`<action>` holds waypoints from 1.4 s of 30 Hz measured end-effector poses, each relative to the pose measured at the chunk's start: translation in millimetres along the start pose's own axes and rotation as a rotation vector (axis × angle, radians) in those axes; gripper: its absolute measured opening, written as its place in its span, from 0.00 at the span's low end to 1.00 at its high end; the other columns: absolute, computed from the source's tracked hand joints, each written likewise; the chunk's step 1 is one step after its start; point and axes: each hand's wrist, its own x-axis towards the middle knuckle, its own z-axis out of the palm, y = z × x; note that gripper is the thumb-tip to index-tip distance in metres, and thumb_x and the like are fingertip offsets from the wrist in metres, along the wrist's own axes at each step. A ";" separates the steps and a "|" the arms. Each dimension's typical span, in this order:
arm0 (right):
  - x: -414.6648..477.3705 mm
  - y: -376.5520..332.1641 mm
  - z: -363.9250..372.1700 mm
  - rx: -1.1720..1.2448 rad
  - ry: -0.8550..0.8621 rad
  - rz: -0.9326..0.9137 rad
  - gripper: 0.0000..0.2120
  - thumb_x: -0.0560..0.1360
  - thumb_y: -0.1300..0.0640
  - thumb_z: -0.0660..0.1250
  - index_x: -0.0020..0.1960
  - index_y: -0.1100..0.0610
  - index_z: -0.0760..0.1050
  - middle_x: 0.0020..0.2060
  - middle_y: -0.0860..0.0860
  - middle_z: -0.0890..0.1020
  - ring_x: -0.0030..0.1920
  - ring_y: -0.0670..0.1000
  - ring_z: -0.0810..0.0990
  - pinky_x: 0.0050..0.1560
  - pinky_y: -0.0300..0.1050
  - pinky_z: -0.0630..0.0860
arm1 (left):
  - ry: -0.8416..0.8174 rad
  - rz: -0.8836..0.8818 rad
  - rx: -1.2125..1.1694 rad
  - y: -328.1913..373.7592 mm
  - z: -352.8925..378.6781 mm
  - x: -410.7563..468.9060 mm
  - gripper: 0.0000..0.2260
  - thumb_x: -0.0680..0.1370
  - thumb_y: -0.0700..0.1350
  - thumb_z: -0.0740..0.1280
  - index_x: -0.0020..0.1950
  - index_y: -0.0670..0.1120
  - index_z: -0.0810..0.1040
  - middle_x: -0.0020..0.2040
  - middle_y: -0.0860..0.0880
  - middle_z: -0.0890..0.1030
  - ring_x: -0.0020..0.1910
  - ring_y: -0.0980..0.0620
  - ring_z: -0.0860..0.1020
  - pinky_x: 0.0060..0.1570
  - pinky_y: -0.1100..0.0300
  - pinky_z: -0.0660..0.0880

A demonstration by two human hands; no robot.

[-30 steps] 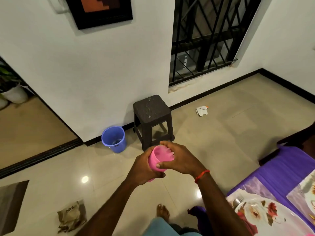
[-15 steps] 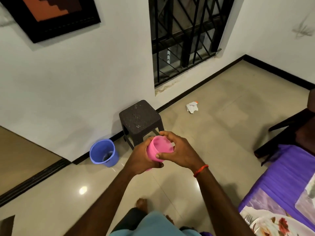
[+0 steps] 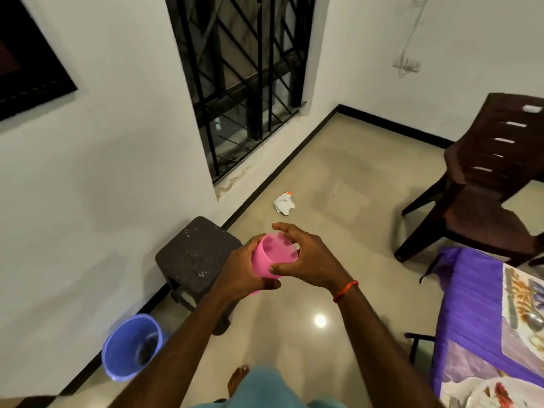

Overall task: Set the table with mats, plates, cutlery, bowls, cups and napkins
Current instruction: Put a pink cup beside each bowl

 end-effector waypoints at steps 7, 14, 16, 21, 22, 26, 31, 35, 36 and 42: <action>18.7 12.0 -12.8 0.064 0.196 0.101 0.42 0.66 0.52 0.83 0.75 0.47 0.67 0.63 0.47 0.78 0.60 0.46 0.77 0.49 0.35 0.78 | -0.084 0.109 0.026 3.9 -12.2 73.5 0.47 0.62 0.50 0.86 0.76 0.53 0.68 0.63 0.58 0.76 0.58 0.56 0.78 0.48 0.71 0.78; 24.7 36.7 -54.4 0.187 0.382 0.211 0.41 0.64 0.53 0.84 0.72 0.43 0.70 0.60 0.43 0.79 0.59 0.42 0.77 0.53 0.49 0.82 | -0.198 0.202 0.020 16.8 -1.4 130.4 0.44 0.62 0.50 0.86 0.73 0.58 0.67 0.64 0.60 0.75 0.58 0.59 0.76 0.47 0.74 0.77; 27.4 45.1 -76.4 0.229 0.457 0.221 0.41 0.64 0.55 0.84 0.72 0.42 0.71 0.60 0.45 0.79 0.60 0.44 0.78 0.53 0.50 0.83 | -0.204 0.228 0.012 24.1 1.9 153.1 0.44 0.61 0.51 0.86 0.72 0.59 0.67 0.63 0.64 0.74 0.58 0.61 0.76 0.47 0.74 0.77; 38.3 68.4 -144.2 0.309 0.684 0.213 0.37 0.64 0.56 0.82 0.70 0.44 0.72 0.60 0.50 0.80 0.60 0.48 0.79 0.55 0.45 0.82 | -0.237 0.233 -0.012 45.6 19.1 220.4 0.45 0.59 0.49 0.87 0.71 0.58 0.71 0.61 0.65 0.78 0.59 0.64 0.78 0.51 0.70 0.78; 41.2 74.7 -156.2 0.315 0.721 0.215 0.37 0.64 0.54 0.82 0.69 0.43 0.72 0.60 0.50 0.80 0.60 0.49 0.79 0.54 0.43 0.82 | -0.247 0.237 -0.010 50.6 23.5 233.8 0.45 0.59 0.49 0.88 0.71 0.59 0.71 0.61 0.65 0.79 0.58 0.65 0.78 0.51 0.70 0.78; 50.9 103.6 -198.4 0.294 0.834 0.240 0.42 0.59 0.42 0.83 0.70 0.44 0.73 0.62 0.51 0.80 0.63 0.50 0.79 0.57 0.48 0.82 | -0.285 0.282 0.001 72.7 41.6 285.8 0.46 0.58 0.48 0.88 0.71 0.58 0.72 0.60 0.63 0.80 0.58 0.65 0.78 0.52 0.68 0.79; 49.2 133.9 -233.1 0.236 0.908 0.284 0.42 0.60 0.40 0.81 0.70 0.47 0.73 0.62 0.48 0.80 0.63 0.48 0.78 0.57 0.55 0.82 | -0.317 0.313 0.004 98.3 69.9 335.0 0.46 0.56 0.47 0.88 0.69 0.61 0.72 0.59 0.61 0.82 0.58 0.62 0.79 0.53 0.67 0.78; 35.6 151.7 -249.6 0.138 0.971 0.338 0.37 0.64 0.49 0.83 0.70 0.49 0.74 0.61 0.46 0.79 0.63 0.46 0.77 0.58 0.53 0.81 | -0.367 0.331 0.000 110.7 94.8 361.0 0.46 0.56 0.47 0.88 0.71 0.57 0.73 0.60 0.61 0.82 0.60 0.61 0.79 0.56 0.66 0.76; 31.5 156.6 -252.2 0.102 0.977 0.363 0.37 0.64 0.50 0.84 0.70 0.49 0.74 0.60 0.45 0.79 0.62 0.47 0.77 0.58 0.53 0.81 | -0.384 0.332 0.003 112.9 100.5 365.6 0.46 0.56 0.47 0.88 0.71 0.56 0.72 0.60 0.61 0.82 0.60 0.61 0.79 0.56 0.67 0.76; 4.7 187.5 -264.1 -0.031 1.034 0.516 0.39 0.63 0.43 0.82 0.70 0.43 0.72 0.60 0.45 0.79 0.60 0.49 0.76 0.57 0.55 0.80 | -0.512 0.360 0.018 140.4 141.1 397.8 0.46 0.57 0.48 0.88 0.71 0.57 0.72 0.61 0.60 0.81 0.59 0.63 0.78 0.56 0.65 0.77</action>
